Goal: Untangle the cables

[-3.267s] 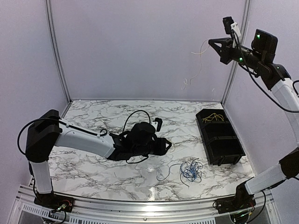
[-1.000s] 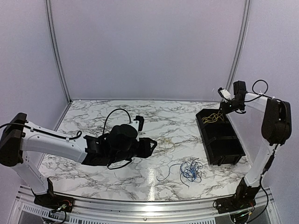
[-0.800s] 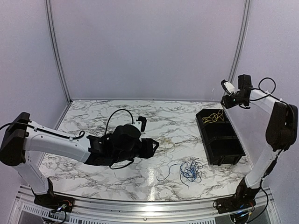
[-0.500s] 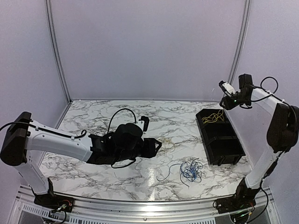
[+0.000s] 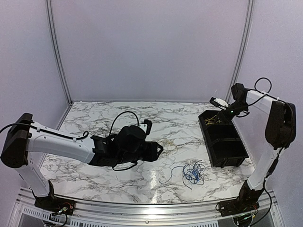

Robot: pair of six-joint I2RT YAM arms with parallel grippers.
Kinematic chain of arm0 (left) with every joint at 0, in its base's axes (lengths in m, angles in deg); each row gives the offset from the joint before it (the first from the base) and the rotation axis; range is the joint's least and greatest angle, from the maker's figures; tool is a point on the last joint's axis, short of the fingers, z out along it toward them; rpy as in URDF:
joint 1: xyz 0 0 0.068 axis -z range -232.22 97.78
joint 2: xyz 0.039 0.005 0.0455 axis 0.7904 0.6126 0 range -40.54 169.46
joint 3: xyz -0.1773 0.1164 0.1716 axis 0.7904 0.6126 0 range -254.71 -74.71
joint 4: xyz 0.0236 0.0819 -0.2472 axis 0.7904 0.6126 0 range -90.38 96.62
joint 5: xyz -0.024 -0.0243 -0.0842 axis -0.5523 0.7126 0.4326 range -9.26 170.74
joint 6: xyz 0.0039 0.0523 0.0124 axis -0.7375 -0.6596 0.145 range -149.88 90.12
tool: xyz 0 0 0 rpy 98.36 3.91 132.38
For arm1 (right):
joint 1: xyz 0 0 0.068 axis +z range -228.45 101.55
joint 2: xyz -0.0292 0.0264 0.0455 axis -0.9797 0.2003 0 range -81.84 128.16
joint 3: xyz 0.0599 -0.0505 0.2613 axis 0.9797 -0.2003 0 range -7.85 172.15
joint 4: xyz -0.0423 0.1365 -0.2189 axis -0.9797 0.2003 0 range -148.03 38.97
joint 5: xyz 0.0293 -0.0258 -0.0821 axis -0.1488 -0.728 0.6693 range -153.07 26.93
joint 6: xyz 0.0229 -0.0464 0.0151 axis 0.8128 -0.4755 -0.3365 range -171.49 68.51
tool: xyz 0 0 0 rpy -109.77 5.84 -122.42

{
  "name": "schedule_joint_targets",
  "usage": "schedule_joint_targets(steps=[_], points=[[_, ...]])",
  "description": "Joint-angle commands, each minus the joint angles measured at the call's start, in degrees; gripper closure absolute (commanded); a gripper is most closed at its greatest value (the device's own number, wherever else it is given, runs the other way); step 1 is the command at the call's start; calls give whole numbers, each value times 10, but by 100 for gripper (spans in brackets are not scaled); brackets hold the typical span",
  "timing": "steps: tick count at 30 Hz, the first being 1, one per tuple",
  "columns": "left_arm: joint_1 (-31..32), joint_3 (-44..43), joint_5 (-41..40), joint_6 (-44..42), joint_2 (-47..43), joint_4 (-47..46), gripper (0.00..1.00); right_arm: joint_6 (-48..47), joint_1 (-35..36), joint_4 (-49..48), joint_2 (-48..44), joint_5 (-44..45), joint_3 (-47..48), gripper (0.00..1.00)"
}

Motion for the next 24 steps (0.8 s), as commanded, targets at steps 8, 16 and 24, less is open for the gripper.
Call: schedule_joint_targets(steps=[8, 16, 24], points=[[-1, -19, 4, 6, 9, 16, 54, -23, 7, 14, 24, 66, 44, 57], [-2, -20, 9, 10, 13, 16, 54, -35, 16, 19, 30, 80, 44, 57], [-1, -21, 10, 12, 17, 16, 54, -17, 15, 0, 48, 118, 54, 60]])
